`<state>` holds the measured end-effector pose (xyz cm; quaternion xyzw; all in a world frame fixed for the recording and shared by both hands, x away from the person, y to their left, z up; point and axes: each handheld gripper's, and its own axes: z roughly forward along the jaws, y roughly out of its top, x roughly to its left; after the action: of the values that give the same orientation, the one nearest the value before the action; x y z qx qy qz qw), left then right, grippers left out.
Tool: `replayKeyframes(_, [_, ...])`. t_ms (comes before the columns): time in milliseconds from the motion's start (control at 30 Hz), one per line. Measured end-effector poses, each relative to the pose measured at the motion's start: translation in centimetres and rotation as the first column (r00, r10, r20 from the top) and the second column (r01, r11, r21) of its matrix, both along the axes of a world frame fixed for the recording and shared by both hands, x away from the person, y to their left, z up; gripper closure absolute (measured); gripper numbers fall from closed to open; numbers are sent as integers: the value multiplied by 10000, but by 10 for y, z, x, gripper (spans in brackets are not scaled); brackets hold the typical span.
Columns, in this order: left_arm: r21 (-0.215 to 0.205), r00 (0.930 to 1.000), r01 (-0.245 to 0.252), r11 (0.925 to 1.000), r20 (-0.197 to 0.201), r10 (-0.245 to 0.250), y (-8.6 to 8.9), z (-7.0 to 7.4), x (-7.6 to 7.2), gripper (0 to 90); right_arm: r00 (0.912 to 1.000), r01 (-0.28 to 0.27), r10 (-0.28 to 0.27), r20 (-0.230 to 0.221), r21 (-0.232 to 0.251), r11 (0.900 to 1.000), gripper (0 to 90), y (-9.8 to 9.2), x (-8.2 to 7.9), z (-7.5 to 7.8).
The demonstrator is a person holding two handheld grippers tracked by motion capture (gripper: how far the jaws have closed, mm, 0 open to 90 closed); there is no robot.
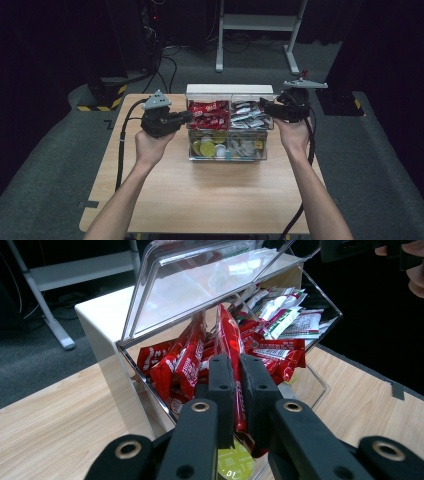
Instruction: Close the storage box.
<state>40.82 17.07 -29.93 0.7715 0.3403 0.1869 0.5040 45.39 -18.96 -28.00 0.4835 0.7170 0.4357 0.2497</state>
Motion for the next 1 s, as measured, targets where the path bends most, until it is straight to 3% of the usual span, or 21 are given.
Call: replayKeyframes(1000, [-519,9990,-380,9979,195,391,36,-2,-25,853,9999,107,-108,-95,-71,9999,371,2,0,2])
